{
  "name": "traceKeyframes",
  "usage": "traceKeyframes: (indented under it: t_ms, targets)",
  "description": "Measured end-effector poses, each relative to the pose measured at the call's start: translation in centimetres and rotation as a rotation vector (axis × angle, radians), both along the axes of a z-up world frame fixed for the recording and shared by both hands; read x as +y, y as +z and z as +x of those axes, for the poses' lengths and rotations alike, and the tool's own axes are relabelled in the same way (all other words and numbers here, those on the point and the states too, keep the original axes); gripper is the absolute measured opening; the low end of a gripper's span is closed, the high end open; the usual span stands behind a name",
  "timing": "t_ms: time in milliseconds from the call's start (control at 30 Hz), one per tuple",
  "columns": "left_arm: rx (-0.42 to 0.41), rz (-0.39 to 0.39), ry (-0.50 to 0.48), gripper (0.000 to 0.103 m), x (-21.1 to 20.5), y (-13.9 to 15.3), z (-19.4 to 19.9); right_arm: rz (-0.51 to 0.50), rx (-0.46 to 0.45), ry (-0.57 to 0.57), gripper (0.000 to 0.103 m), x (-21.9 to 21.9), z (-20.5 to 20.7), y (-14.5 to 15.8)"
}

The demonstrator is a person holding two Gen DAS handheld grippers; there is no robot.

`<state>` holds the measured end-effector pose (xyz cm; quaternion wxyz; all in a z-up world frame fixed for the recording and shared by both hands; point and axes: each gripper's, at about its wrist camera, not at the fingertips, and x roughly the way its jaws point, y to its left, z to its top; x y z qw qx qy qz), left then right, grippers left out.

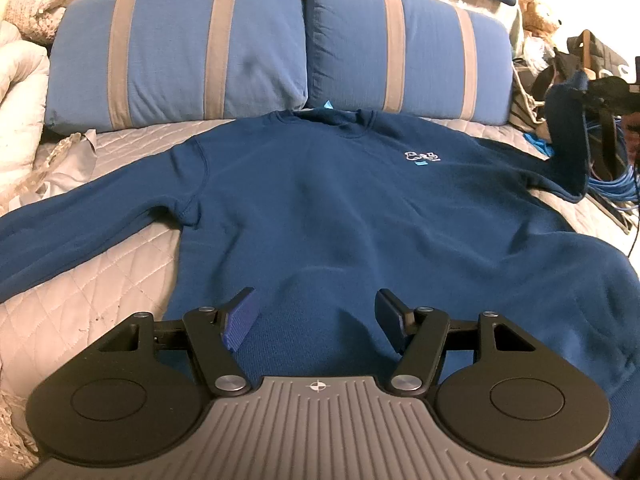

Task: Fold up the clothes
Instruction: 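Lift the sleeve cuff up with the right gripper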

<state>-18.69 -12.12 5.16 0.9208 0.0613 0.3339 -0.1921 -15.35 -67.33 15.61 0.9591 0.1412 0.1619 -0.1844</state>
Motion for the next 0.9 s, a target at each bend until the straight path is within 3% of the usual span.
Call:
traceKeyframes:
  t_ms: [900]
  targets:
    - [-0.002,0.002,0.001,0.064,0.0,0.0,-0.1,-0.003,-0.067,0.322,0.015,15.9,2.6,1.0]
